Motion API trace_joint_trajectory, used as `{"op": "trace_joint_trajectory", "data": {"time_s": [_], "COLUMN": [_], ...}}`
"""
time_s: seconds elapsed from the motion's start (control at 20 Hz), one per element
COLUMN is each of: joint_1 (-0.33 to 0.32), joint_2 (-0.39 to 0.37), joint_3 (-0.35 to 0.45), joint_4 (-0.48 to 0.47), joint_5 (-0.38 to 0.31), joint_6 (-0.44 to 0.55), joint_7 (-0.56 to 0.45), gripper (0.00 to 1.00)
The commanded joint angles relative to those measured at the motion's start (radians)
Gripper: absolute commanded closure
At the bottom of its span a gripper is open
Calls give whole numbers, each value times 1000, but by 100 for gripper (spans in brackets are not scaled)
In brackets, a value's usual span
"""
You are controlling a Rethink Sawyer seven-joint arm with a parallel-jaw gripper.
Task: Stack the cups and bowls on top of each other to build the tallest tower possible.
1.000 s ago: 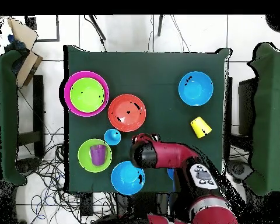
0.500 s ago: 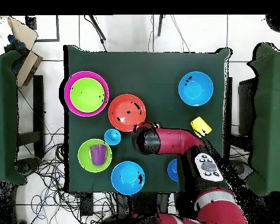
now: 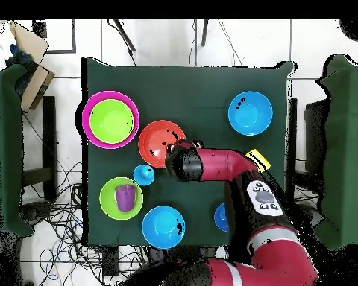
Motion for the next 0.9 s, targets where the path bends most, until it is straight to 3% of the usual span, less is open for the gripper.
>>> {"op": "trace_joint_trajectory", "data": {"time_s": [0.05,0.35,0.9], "joint_1": [-57,-74,-67], "joint_2": [70,118,194], "joint_3": [137,139,179], "joint_4": [-83,-91,-168], "joint_5": [-100,-153,-174], "joint_6": [89,37,35], "joint_7": [-128,-108,-77], "gripper": [0,0,0]}}
